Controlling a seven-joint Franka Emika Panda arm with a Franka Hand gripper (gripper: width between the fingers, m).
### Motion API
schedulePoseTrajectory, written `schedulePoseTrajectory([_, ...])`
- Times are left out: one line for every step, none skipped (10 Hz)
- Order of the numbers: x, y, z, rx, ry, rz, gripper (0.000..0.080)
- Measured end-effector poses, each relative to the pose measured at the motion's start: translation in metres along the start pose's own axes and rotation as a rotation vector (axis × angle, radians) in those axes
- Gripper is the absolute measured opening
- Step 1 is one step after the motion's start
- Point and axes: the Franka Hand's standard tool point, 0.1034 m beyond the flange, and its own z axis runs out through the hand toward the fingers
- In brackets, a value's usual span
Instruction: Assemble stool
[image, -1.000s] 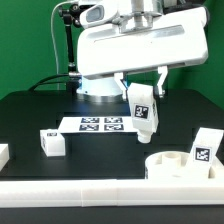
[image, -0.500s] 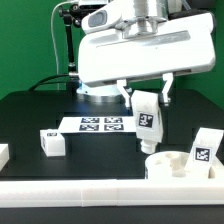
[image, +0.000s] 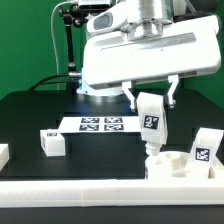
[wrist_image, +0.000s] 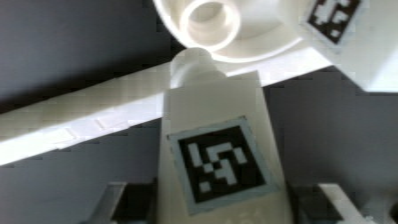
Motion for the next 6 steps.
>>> schedulePoseTrajectory([-0.001,0.0,0.001,0.007,-0.004,0.017,0.0327])
schedulePoseTrajectory([-0.001,-0.003,0.004,0.017,-0.009,0.024,0.0327])
schedulePoseTrajectory([-0.002,-0.006,0.006,0.029,-0.014,0.031,0.0327])
schedulePoseTrajectory([-0.003,-0.009,0.006,0.037,-0.018,0.04,0.0327])
schedulePoseTrajectory([-0.005,-0.012,0.006,0.04,-0.02,0.037,0.0327])
schedulePoseTrajectory([-0.004,-0.011,0.006,0.038,-0.02,0.034,0.0327])
